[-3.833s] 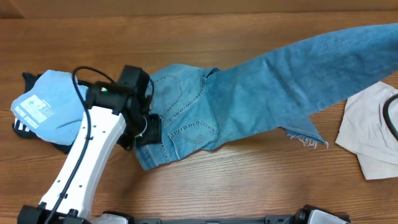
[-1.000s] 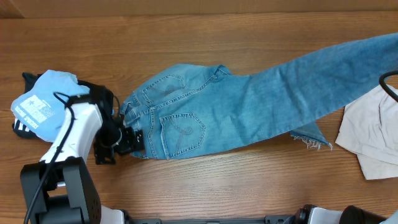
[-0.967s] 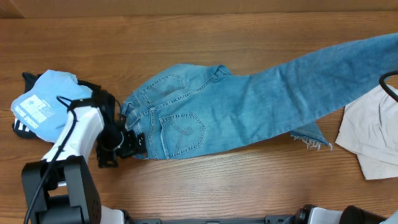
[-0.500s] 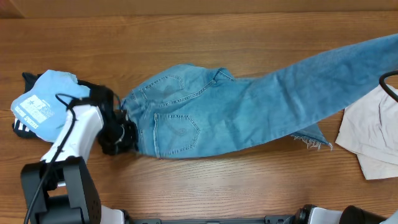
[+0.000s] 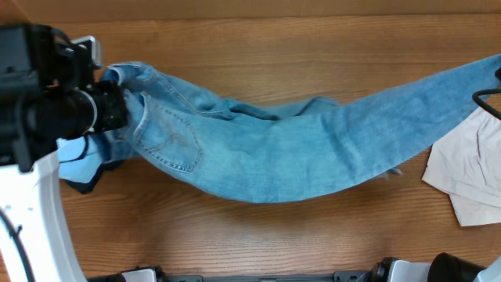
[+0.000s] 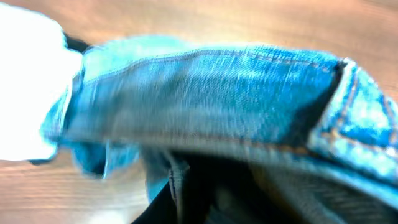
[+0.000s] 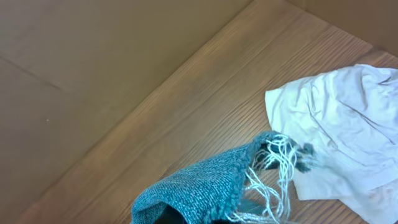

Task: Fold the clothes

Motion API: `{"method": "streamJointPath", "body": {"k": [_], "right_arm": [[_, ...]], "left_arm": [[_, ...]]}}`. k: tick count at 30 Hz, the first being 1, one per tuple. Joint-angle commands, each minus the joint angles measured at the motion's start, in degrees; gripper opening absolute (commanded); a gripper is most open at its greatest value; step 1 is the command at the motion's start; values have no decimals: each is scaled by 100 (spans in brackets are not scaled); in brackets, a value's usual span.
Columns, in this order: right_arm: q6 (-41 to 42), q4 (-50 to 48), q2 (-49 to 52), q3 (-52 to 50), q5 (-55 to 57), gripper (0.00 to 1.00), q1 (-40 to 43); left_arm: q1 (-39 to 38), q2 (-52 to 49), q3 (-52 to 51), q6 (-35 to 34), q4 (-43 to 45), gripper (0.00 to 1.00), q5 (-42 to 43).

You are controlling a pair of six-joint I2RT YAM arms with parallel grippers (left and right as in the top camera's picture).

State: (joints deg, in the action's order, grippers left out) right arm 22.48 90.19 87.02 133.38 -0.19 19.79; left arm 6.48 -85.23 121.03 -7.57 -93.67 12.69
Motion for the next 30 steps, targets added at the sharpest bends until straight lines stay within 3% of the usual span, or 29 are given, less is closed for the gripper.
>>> {"method": "streamJointPath", "body": {"k": [1,8,12,19,21,23,24,30], "right_arm": [[4,-4,-22,13,13,4,26],[7,57,-22,13,533,5,26],[4,59,-22,13,540,5,26],[7,122,-22,13,767,5,26],[7,131,-22,13,767,5,26],[7,136,-22,13,767,5,26],[7,151,-22,13,767,5,26],[7,177,-22,13,767,9,26]], "left_arm": [[35,26,282,81,-146,22,-422],[20,-566,-328,98,-278,27,-579],[-136,-1300,-955,166,81,23,-424],[-866,-2616,-1300,201,883,33,-625],[-1012,-3027,-1300,205,931,45,-632],[-1117,-3359,-1300,205,933,77,-673],[-1156,-3491,-1300,205,927,87,-695],[-1187,-3689,-1294,317,831,97,-645]]}}
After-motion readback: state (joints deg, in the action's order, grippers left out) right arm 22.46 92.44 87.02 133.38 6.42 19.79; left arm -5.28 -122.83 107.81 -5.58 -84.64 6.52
